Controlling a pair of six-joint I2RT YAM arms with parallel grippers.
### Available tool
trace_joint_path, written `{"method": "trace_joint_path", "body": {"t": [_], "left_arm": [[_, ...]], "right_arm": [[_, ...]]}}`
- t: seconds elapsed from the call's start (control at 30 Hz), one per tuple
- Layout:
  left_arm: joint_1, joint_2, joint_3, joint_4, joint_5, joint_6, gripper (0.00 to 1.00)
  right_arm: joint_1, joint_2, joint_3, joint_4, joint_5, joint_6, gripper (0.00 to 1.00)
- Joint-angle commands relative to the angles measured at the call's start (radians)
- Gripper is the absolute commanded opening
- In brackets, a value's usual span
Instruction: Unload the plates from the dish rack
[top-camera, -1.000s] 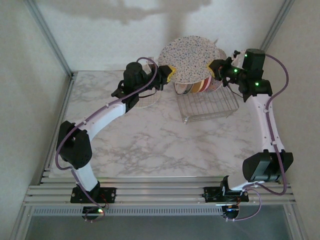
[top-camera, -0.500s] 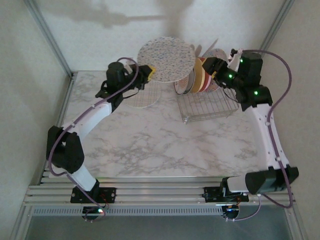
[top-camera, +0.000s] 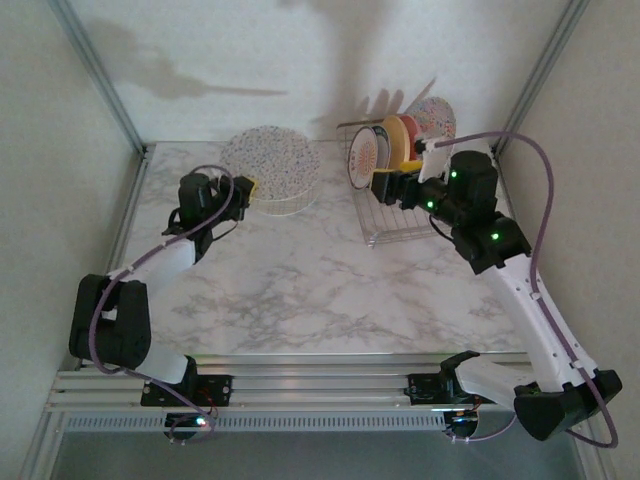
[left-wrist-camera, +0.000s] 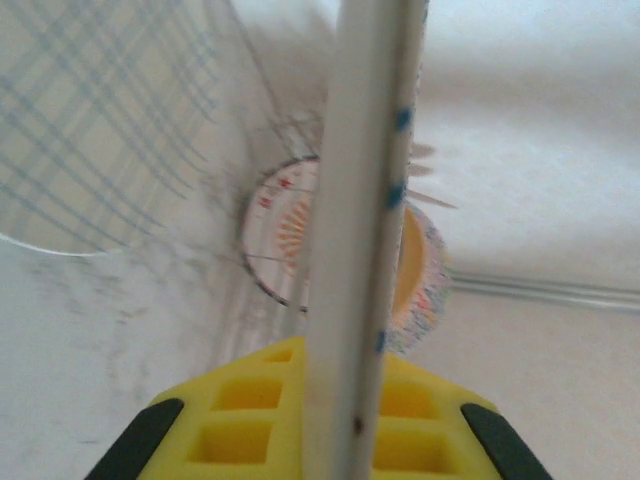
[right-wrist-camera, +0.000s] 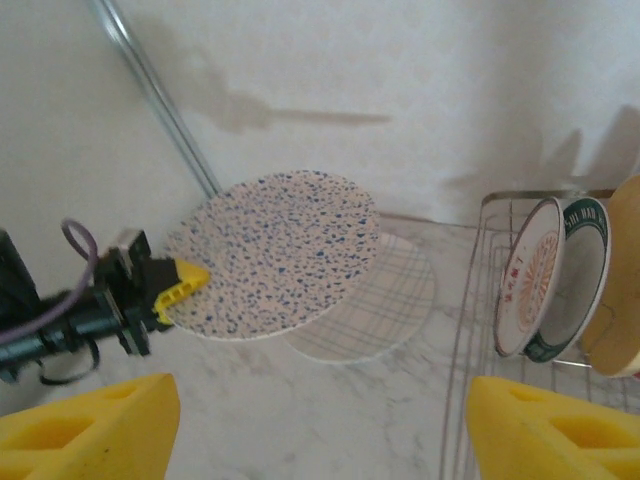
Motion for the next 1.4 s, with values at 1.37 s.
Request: {"method": "trace_joint_path", "body": {"t": [1.37], "left_arm": [[-0.017, 0.547, 0.218, 0.262, -0.025, 0.007, 0.00]], "right_arm": [[0.094, 0.082, -0.028, 0.124, 0.073, -0.099, 0.82]]}}
